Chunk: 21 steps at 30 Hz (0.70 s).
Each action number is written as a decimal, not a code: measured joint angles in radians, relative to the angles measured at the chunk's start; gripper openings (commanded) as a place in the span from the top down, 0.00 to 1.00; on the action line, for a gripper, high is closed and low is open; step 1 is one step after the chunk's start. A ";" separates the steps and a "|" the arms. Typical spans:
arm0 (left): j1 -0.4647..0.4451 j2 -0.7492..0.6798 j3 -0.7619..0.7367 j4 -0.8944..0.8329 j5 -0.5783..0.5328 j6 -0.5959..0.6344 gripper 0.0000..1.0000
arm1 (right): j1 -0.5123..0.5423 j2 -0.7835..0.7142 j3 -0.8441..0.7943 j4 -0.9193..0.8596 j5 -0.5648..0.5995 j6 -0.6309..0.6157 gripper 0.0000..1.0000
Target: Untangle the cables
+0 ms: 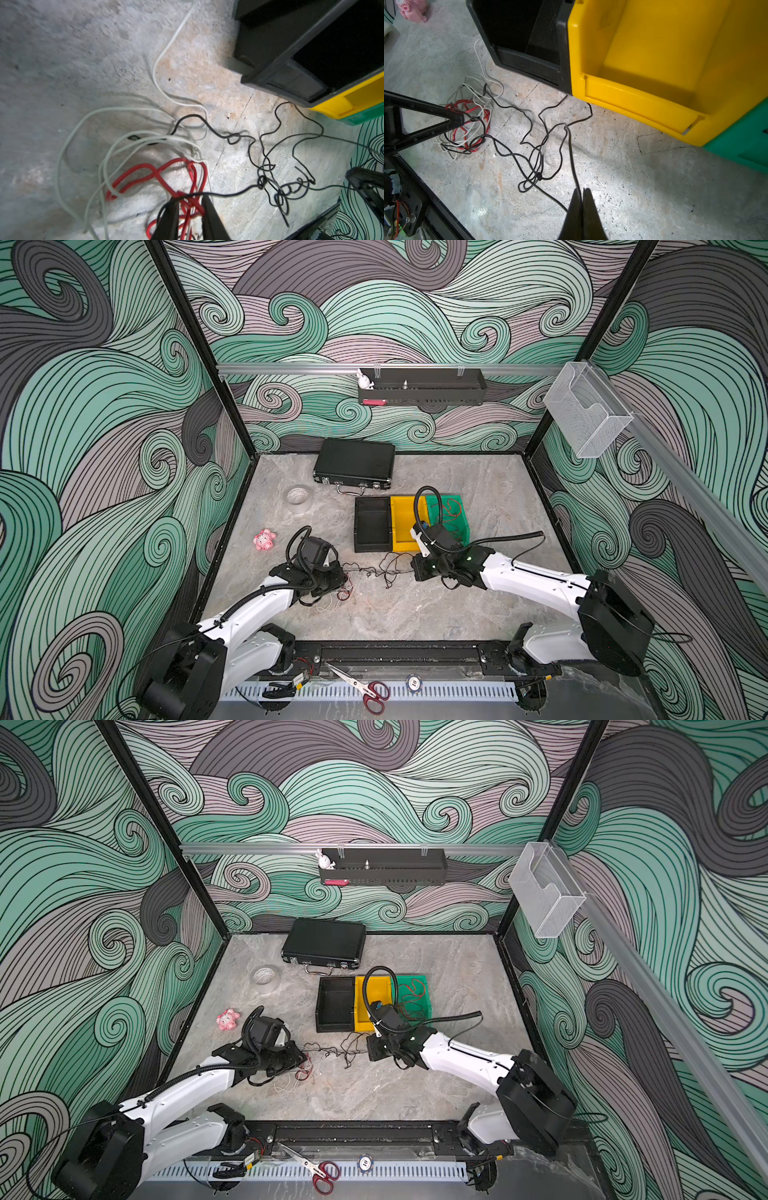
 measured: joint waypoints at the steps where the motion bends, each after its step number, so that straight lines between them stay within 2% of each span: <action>1: 0.000 0.000 0.000 0.000 -0.001 -0.001 0.84 | 0.000 -0.008 0.000 -0.005 0.000 0.000 1.00; 5: 0.000 -0.019 0.000 -0.011 -0.024 -0.011 0.88 | -0.012 -0.063 -0.006 -0.033 0.002 -0.005 1.00; 6: 0.000 -0.027 0.000 -0.018 -0.031 -0.015 0.93 | -0.020 -0.085 -0.010 -0.040 0.002 -0.006 1.00; 9: 0.001 -0.046 0.000 -0.027 -0.059 -0.023 1.00 | -0.051 -0.163 -0.019 -0.066 -0.002 -0.008 1.00; 16: 0.008 -0.062 0.000 -0.032 -0.101 -0.036 1.00 | -0.131 -0.315 -0.025 -0.126 -0.043 -0.019 1.00; 21: 0.014 -0.067 0.000 -0.035 -0.109 -0.040 1.00 | -0.146 -0.372 -0.024 -0.161 -0.084 -0.028 1.00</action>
